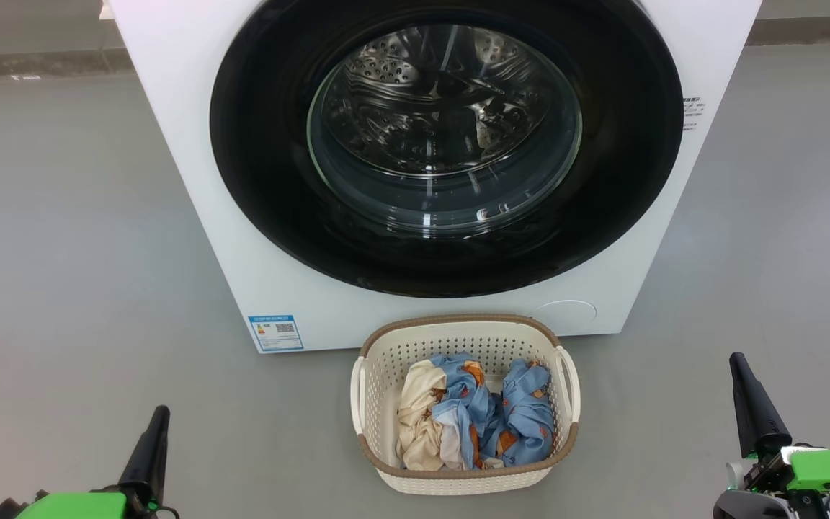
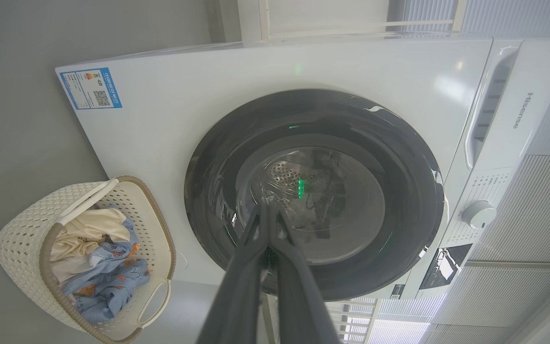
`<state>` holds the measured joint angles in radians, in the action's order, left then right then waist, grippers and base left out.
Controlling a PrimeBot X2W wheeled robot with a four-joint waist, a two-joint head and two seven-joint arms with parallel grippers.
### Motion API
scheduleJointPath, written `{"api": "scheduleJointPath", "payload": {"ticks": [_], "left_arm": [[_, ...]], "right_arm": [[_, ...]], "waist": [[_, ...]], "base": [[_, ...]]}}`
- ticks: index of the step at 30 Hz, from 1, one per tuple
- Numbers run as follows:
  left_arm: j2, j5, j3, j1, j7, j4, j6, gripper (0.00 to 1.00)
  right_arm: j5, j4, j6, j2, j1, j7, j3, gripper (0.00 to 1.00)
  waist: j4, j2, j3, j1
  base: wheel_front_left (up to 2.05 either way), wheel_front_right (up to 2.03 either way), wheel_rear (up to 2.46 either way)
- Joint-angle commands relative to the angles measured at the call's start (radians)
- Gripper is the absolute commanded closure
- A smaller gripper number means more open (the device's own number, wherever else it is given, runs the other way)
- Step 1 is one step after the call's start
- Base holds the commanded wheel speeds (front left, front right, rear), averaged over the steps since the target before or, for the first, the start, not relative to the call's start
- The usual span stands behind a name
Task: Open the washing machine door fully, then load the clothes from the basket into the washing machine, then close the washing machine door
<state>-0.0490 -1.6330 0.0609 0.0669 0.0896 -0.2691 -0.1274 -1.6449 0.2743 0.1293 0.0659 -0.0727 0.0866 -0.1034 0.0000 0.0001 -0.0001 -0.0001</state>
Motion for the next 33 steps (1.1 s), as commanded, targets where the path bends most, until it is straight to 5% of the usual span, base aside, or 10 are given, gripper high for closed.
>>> {"api": "scheduleJointPath", "payload": {"ticks": [1,33], "left_arm": [[-0.016,0.008,0.034,0.047,0.008,0.023,0.0,1.0],[-0.014,0.011,0.037,0.047,0.01,0.023,0.0,1.0]], "right_arm": [[0.013,-0.024,0.001,0.005,-0.042,0.004,0.017,1.0],[0.015,-0.023,0.001,0.003,-0.042,0.007,0.014,1.0]], "waist": [[0.0,-0.0001,0.0,0.0001],[0.0,-0.0001,0.0,0.0001]], "base": [[0.0,0.0,0.0],[0.0,0.0,0.0]]}}
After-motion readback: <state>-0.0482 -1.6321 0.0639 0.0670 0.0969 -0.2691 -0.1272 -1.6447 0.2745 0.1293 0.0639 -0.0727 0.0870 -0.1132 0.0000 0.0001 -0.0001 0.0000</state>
